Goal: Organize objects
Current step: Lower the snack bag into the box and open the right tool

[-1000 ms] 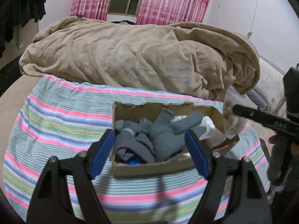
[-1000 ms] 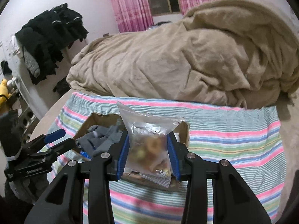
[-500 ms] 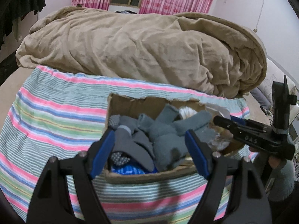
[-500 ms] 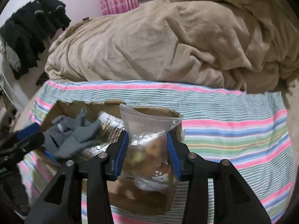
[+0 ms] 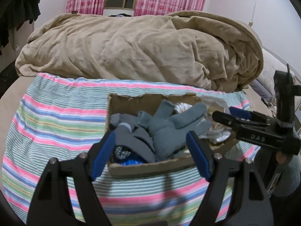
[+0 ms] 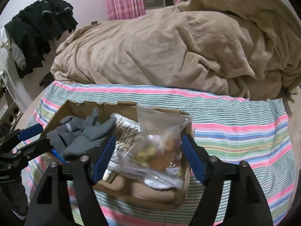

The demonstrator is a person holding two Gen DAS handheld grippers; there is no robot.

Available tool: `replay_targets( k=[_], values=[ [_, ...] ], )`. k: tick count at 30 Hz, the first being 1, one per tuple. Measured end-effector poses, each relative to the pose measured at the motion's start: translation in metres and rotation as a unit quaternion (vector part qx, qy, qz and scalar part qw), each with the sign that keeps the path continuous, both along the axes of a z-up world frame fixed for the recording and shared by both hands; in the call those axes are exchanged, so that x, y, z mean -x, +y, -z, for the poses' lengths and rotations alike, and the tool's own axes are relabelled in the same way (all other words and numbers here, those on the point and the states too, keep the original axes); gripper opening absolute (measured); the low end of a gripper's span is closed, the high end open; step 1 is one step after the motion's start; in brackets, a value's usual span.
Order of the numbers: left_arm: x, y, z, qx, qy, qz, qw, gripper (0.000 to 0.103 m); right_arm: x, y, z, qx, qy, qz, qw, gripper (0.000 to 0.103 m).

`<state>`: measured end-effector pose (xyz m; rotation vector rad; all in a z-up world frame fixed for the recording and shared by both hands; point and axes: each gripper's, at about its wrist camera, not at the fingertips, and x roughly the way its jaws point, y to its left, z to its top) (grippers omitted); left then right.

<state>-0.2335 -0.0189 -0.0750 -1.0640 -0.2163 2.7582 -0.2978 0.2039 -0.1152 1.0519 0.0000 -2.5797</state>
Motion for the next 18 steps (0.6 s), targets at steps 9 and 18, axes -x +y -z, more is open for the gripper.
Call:
replay_targets(
  k=[9,18],
  values=[
    [-0.036,0.005,-0.003,0.018,0.008,0.038,0.9991,0.079,-0.044,0.001,-0.008,0.015,0.005,-0.005,1.000,0.081],
    [-0.060,-0.003,0.010,0.002,-0.019,0.031,0.9994,0.083,-0.080,-0.006,-0.014,0.011,0.006,-0.007,1.000,0.081]
  ],
)
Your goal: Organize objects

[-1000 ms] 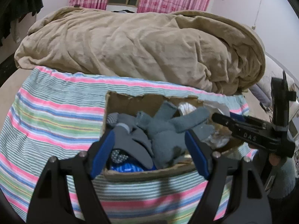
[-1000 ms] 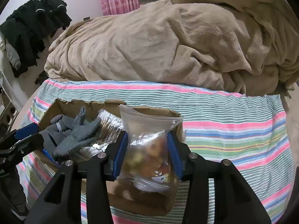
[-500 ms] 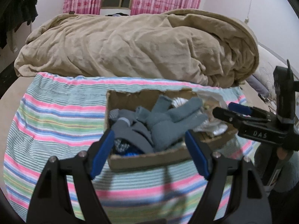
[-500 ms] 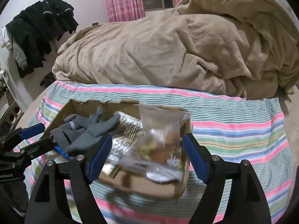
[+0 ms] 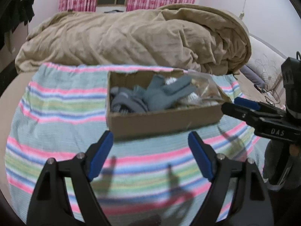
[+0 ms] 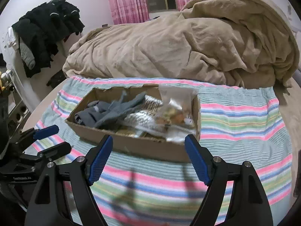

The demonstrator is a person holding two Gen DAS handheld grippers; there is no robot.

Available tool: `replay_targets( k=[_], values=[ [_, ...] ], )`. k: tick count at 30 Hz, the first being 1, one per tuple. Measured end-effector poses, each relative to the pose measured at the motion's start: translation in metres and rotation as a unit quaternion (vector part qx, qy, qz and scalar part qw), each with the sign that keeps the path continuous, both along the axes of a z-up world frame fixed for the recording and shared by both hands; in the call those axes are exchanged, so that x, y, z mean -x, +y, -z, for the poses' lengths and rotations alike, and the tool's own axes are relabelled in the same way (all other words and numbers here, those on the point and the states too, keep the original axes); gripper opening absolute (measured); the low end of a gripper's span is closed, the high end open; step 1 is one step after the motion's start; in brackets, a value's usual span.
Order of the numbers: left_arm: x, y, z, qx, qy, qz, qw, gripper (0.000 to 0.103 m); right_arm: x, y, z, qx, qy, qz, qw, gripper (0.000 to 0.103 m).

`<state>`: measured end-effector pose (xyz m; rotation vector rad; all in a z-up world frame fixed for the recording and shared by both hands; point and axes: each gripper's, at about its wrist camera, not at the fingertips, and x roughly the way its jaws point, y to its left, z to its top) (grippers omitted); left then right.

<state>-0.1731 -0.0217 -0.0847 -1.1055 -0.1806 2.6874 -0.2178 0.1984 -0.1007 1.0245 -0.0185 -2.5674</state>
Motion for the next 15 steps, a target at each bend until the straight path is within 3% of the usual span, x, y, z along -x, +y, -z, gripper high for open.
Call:
replay_targets(
  k=[8,15],
  values=[
    [-0.025,-0.006,0.005,-0.015,0.004,-0.026,0.9995,0.087,-0.033,-0.001,0.010,0.005,-0.005,0.006,1.000,0.081],
    [-0.034,0.001,0.010,0.001,0.014,-0.037,0.9992,0.087,-0.045,0.006,0.021,-0.009,0.001,0.015,1.000,0.081]
  ],
)
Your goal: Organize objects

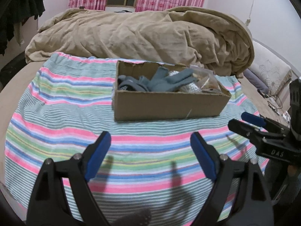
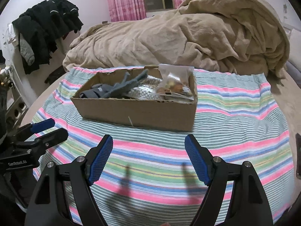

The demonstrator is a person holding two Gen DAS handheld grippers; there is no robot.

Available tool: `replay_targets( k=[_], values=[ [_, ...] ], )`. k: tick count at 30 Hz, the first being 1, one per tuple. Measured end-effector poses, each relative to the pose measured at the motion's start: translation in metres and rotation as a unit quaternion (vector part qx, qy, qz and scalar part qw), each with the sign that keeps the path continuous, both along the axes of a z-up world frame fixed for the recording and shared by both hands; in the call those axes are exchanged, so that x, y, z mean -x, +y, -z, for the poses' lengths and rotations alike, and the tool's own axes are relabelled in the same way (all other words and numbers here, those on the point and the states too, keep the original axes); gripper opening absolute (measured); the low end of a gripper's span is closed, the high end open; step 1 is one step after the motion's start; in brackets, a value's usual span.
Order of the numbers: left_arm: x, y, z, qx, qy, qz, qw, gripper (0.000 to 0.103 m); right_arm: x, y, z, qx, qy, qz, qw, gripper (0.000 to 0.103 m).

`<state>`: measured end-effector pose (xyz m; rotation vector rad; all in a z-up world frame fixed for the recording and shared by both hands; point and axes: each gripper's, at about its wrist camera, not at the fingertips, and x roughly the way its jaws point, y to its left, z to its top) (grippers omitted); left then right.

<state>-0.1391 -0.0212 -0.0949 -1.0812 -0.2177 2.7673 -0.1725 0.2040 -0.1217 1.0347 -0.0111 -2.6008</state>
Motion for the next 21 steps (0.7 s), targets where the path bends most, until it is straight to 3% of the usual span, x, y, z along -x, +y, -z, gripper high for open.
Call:
replay_targets(
  k=[21],
  values=[
    [-0.003,0.011,0.004,0.024,0.020,0.004,0.9995,0.087,0.002,0.003,0.003,-0.004,0.000,0.004,1.000,0.081]
  ],
)
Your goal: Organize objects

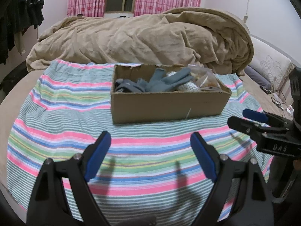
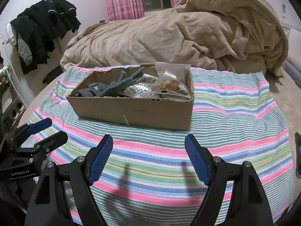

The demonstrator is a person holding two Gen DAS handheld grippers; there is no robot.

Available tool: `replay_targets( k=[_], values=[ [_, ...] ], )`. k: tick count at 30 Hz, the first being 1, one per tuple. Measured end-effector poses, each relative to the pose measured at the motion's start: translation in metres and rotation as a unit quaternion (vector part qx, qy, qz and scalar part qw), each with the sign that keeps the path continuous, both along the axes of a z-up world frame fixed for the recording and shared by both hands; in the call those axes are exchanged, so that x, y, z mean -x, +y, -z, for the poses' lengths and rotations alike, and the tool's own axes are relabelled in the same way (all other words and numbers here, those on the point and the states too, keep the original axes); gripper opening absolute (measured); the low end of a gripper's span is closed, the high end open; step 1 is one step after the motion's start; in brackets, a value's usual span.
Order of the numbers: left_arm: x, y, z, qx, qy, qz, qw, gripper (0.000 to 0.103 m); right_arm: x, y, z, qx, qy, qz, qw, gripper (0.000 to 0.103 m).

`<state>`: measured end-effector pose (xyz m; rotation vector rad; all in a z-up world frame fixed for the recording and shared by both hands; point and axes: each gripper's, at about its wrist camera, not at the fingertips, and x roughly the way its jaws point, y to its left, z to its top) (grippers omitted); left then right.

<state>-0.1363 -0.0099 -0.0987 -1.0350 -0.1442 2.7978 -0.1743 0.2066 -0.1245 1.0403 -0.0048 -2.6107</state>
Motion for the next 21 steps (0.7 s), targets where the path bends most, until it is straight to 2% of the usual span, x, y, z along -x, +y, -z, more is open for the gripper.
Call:
replay_targets(
  k=[21],
  values=[
    [0.0002,-0.0014,0.0003,-0.010,-0.002,0.005,0.9999,0.087,0.0002,0.0004,0.0016,-0.003,0.001,0.003,1.000,0.081]
  ],
)
